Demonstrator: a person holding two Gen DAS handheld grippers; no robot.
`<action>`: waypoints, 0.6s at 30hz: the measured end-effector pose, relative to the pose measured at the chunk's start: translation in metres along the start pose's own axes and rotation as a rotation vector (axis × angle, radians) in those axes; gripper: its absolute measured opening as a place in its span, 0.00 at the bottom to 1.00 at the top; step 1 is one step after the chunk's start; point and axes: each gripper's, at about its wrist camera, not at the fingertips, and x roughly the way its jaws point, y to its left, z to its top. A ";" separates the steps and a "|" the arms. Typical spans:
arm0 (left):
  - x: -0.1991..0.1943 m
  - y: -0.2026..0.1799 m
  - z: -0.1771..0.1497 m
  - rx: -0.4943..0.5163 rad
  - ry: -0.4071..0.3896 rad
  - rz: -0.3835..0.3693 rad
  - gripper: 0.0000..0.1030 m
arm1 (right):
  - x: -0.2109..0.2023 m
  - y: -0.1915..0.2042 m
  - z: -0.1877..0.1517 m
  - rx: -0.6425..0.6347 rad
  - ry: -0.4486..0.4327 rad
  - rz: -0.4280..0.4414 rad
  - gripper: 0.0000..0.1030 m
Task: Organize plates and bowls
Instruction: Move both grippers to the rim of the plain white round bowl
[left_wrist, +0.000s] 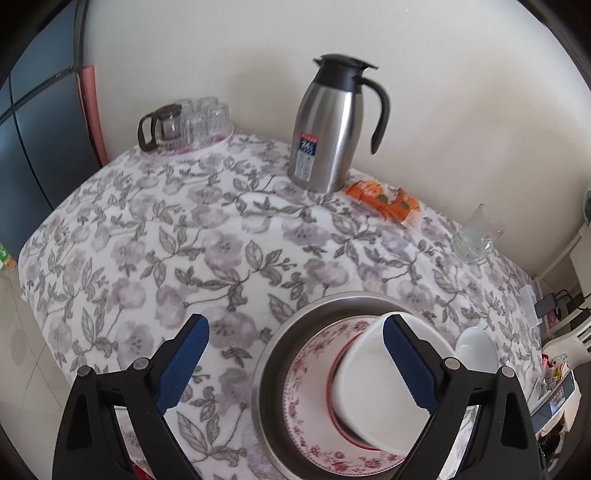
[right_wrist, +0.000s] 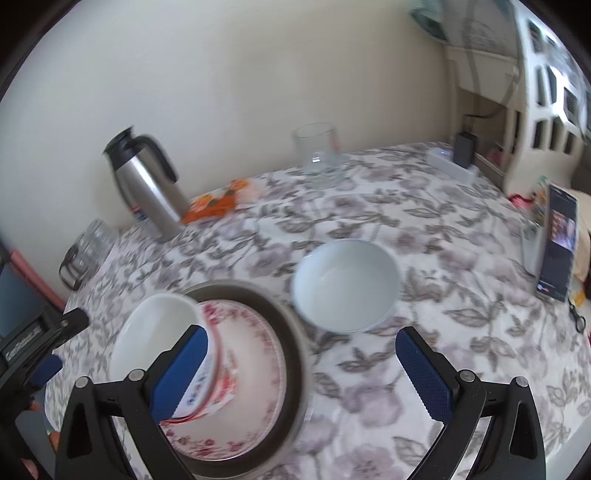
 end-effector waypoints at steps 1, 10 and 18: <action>-0.003 -0.003 -0.001 0.002 -0.011 -0.002 0.93 | 0.000 -0.008 0.002 0.020 -0.001 -0.006 1.00; -0.033 -0.055 -0.015 0.082 -0.133 -0.109 0.93 | -0.001 -0.076 0.006 0.166 -0.009 -0.047 1.00; -0.049 -0.124 -0.035 0.250 -0.201 -0.241 0.93 | 0.000 -0.114 0.009 0.190 -0.030 -0.094 1.00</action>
